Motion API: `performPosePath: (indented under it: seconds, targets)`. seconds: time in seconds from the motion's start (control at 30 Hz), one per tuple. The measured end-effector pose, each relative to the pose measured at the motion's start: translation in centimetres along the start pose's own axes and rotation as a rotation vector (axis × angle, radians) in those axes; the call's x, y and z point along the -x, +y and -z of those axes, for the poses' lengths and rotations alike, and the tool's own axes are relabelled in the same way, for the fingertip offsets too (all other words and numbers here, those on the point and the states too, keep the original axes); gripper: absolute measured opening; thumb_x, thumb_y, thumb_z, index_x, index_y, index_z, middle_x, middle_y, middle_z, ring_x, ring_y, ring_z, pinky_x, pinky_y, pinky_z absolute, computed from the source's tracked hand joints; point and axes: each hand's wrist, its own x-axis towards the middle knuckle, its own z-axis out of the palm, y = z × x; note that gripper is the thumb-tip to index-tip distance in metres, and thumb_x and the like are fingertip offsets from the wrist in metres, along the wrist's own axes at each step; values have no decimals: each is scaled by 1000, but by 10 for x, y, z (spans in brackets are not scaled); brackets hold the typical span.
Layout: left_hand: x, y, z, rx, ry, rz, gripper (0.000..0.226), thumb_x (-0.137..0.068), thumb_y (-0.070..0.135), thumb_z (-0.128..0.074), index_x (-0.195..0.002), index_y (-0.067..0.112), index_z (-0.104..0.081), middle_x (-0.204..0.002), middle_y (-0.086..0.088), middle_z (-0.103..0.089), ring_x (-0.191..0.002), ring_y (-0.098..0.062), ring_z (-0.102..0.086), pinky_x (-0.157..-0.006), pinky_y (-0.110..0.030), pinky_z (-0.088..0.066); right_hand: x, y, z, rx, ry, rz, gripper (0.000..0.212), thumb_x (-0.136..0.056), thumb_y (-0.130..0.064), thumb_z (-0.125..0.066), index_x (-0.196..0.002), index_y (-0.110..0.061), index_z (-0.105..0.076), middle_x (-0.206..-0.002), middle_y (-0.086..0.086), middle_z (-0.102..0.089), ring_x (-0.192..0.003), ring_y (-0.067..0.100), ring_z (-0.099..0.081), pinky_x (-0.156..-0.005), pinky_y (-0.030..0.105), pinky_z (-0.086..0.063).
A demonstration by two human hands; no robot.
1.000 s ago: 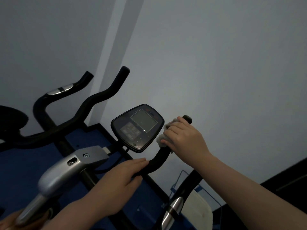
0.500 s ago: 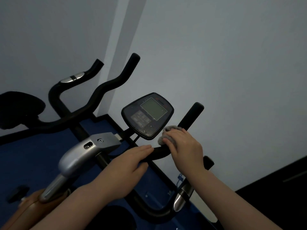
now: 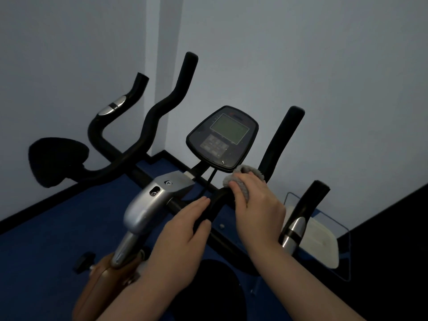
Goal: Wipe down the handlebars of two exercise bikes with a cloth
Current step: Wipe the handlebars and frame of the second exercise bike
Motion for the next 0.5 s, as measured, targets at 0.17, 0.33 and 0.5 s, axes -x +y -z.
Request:
performPosePath:
  seconds: [0.17,0.33,0.5]
  targets:
    - [19,-4,-3,18,26,29,47,-94,22,-53,-138,38,-42,-143,26,-40,-131,14,-32,-115,-26,-27,20,4,-4,-194,-95,101,27,-87,-19,-68,-114,-20,-70,-118,-6,-66,-120,-6,-44,-106,33,-40]
    - [33,0,-11,-7,101,27,49,-95,23,-50,-142,34,-39,-145,23,-39,-132,13,-31,-115,-25,-27,36,10,4,-370,-362,204,37,-87,-18,-68,-123,-26,-63,-130,-13,-55,-128,-5,-45,-108,15,-33]
    - [55,5,-24,-88,215,67,49,-96,27,-48,-143,35,-36,-148,23,-33,-135,11,-25,-113,-20,-21,41,26,20,-423,-539,315,39,-86,-16,-68,-124,-25,-63,-131,-14,-53,-127,-5,-44,-106,11,-32]
